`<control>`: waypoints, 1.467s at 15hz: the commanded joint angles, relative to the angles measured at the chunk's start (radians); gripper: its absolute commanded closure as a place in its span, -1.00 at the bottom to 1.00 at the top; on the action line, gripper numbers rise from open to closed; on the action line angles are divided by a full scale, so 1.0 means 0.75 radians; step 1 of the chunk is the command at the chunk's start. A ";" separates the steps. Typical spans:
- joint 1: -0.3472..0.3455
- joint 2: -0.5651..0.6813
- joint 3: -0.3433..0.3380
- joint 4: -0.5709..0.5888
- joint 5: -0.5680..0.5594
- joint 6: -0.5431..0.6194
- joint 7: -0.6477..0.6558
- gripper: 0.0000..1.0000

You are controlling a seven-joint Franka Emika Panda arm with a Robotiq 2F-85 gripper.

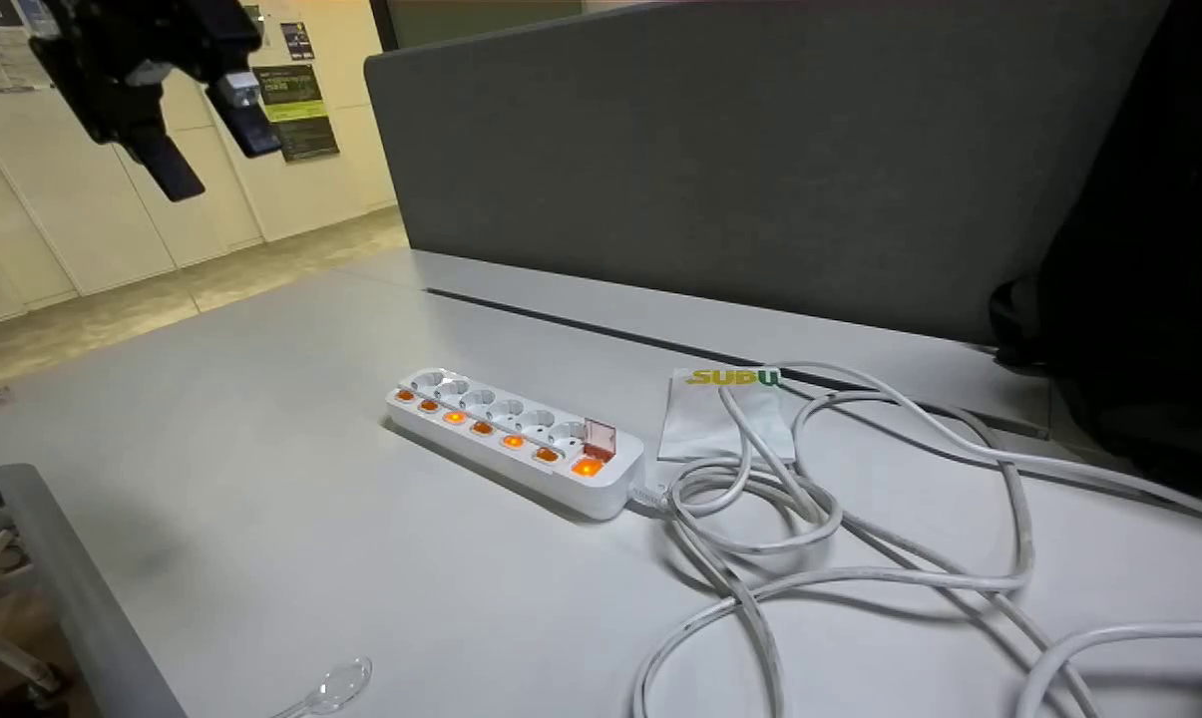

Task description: Turn on the fourth switch

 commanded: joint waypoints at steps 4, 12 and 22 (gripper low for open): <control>0.040 0.004 -0.039 0.003 -0.017 -0.006 0.013 -1.00; -0.033 0.189 -0.056 0.064 -0.172 0.143 0.155 -0.50; -0.007 0.586 -0.191 0.266 -0.500 0.341 0.507 0.78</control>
